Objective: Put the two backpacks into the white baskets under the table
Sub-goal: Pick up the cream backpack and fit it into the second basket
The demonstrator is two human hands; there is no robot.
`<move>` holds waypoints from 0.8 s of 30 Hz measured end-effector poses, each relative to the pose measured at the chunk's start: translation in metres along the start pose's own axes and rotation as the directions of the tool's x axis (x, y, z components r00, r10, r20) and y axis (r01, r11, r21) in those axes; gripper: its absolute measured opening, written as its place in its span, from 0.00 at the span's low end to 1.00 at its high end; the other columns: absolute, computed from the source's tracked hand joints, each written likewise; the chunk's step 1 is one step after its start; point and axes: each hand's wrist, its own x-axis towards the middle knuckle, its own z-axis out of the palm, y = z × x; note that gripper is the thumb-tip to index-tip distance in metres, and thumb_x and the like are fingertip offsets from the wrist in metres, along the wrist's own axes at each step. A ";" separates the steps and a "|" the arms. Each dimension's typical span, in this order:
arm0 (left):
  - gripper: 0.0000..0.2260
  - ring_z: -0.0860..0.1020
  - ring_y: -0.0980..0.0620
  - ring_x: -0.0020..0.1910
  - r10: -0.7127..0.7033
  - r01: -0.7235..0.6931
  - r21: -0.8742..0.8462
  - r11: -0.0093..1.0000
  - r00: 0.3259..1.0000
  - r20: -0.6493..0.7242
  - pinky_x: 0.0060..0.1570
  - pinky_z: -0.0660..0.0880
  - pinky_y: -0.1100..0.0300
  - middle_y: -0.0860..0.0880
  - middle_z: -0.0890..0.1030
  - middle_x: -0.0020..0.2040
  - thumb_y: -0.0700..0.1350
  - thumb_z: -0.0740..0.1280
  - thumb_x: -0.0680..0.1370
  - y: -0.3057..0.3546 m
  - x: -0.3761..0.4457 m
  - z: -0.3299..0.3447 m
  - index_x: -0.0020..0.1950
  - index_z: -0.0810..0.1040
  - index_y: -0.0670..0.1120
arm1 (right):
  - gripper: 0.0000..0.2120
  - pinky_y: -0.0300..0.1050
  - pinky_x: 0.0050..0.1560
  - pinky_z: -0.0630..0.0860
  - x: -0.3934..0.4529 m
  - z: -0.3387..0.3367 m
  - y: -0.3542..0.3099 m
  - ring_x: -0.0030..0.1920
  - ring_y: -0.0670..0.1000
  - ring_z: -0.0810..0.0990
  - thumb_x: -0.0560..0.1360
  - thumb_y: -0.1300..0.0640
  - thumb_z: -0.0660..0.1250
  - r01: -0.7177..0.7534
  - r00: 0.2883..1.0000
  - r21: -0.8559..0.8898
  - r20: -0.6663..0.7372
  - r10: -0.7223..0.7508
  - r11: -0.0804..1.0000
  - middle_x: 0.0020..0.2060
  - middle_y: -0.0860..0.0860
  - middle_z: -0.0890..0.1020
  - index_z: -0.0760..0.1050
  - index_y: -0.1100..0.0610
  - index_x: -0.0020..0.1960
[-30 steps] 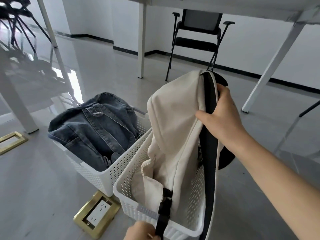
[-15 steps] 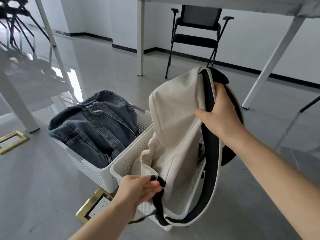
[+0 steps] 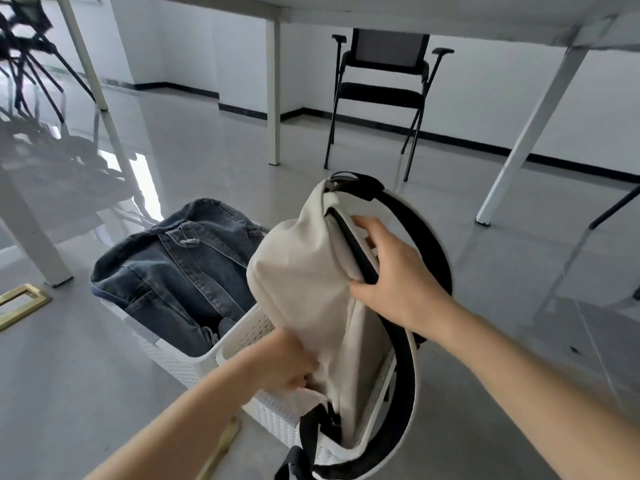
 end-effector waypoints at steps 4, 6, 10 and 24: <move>0.06 0.85 0.46 0.45 0.012 -0.182 -0.302 0.936 0.873 -0.487 0.54 0.81 0.47 0.44 0.86 0.41 0.45 0.71 0.74 0.015 -0.029 -0.067 0.41 0.84 0.43 | 0.34 0.52 0.57 0.76 -0.003 0.005 0.001 0.55 0.50 0.78 0.67 0.57 0.70 0.010 0.999 0.036 -0.041 -0.008 0.999 0.56 0.47 0.77 0.62 0.42 0.68; 0.13 0.82 0.44 0.54 0.025 -0.321 -0.493 0.809 0.856 -0.517 0.62 0.75 0.44 0.45 0.85 0.51 0.53 0.69 0.75 0.031 -0.030 -0.091 0.52 0.82 0.45 | 0.34 0.50 0.57 0.76 0.000 0.009 -0.005 0.55 0.50 0.78 0.67 0.58 0.69 0.036 0.999 0.050 -0.036 -0.034 0.998 0.57 0.46 0.76 0.62 0.41 0.69; 0.34 0.81 0.46 0.54 0.050 -0.246 -0.603 0.759 0.945 -0.322 0.57 0.76 0.45 0.47 0.83 0.55 0.69 0.72 0.63 0.053 -0.021 -0.107 0.60 0.76 0.49 | 0.35 0.48 0.58 0.75 0.007 0.011 -0.014 0.55 0.49 0.77 0.69 0.57 0.71 0.072 0.992 0.076 0.094 -0.079 0.995 0.57 0.46 0.77 0.62 0.43 0.72; 0.14 0.77 0.44 0.50 -0.182 -0.198 -0.782 0.590 0.912 -0.368 0.52 0.77 0.47 0.45 0.78 0.51 0.45 0.67 0.78 0.009 -0.007 -0.127 0.61 0.77 0.41 | 0.12 0.52 0.48 0.82 -0.028 -0.012 0.044 0.47 0.54 0.81 0.71 0.52 0.71 -0.551 0.527 -0.184 0.679 0.511 0.814 0.49 0.55 0.82 0.75 0.54 0.51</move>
